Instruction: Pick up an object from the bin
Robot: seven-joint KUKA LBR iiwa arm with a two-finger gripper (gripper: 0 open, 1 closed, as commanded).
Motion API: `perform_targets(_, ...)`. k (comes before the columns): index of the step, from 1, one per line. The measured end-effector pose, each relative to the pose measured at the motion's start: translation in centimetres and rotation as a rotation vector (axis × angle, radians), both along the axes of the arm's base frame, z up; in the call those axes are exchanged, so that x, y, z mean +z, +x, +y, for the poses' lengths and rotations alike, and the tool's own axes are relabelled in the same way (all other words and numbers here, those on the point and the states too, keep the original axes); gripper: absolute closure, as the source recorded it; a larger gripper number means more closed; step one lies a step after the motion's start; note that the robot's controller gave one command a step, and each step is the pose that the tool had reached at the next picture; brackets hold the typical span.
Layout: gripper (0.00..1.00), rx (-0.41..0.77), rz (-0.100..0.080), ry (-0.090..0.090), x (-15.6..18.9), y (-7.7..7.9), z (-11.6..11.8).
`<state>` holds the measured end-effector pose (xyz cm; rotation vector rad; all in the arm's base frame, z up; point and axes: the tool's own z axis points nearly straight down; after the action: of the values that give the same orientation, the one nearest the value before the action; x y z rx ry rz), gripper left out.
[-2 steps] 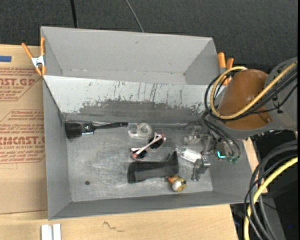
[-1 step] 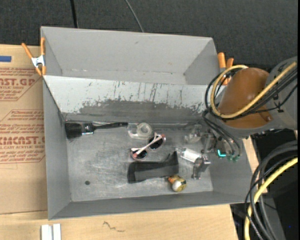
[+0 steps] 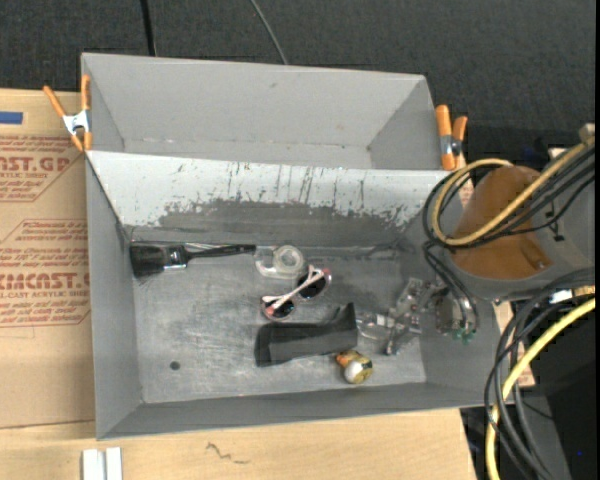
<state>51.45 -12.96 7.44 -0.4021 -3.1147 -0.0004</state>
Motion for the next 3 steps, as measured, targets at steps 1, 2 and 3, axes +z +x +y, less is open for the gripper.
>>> perform_targets(1,1.0,0.0,0.0,0.0,0.0,0.0,0.0)
perform_targets(2,1.0,0.019,-0.002,0.0,11.4,-0.8,2.0)
perform_targets(3,1.0,0.019,-0.002,0.0,11.4,-0.8,2.0)
